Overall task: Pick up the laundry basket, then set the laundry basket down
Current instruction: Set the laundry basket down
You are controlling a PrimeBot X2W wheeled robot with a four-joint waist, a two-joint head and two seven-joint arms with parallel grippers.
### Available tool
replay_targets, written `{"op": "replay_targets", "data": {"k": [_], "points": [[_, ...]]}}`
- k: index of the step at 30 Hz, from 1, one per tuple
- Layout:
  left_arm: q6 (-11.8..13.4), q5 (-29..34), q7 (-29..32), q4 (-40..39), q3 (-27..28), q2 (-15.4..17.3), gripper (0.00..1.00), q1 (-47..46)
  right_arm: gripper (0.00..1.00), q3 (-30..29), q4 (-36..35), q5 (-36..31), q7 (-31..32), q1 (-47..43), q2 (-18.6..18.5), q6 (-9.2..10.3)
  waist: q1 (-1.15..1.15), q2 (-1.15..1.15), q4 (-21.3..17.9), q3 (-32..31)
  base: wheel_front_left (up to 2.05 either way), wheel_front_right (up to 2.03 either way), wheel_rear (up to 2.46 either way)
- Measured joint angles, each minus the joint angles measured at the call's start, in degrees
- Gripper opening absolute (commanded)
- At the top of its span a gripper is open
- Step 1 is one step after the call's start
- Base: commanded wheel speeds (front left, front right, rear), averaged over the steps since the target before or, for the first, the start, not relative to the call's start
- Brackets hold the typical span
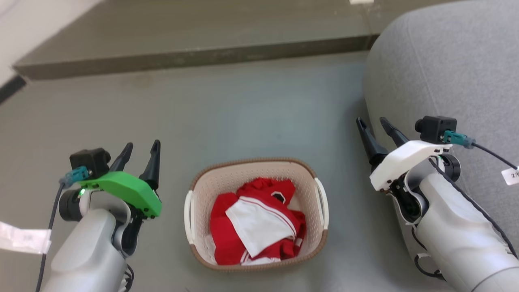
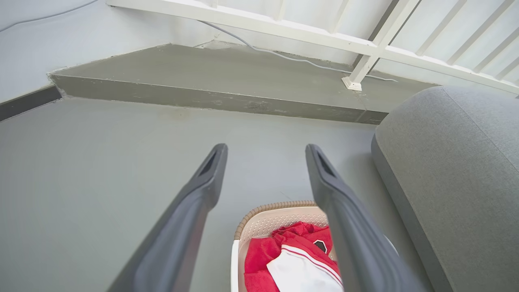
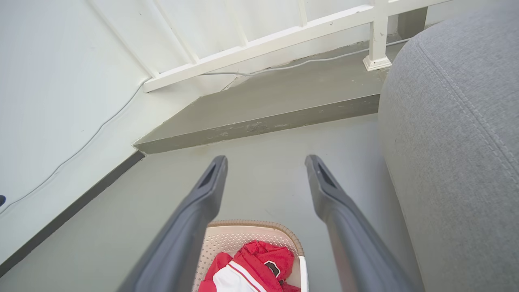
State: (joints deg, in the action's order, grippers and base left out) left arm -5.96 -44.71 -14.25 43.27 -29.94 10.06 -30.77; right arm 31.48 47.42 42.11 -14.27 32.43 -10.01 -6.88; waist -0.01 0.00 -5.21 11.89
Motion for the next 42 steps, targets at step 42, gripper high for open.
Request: {"op": "replay_targets", "data": {"k": [42], "points": [[4.4, 17.5, 0.0, -26.7, 17.3, -3.4, 1.0, 21.5, 1.0, -14.6, -28.9, -19.7, -0.2, -19.7, -0.8, 8.01, 0.0, 0.0, 1.6, -9.3, 0.0, 0.0, 0.0]]}}
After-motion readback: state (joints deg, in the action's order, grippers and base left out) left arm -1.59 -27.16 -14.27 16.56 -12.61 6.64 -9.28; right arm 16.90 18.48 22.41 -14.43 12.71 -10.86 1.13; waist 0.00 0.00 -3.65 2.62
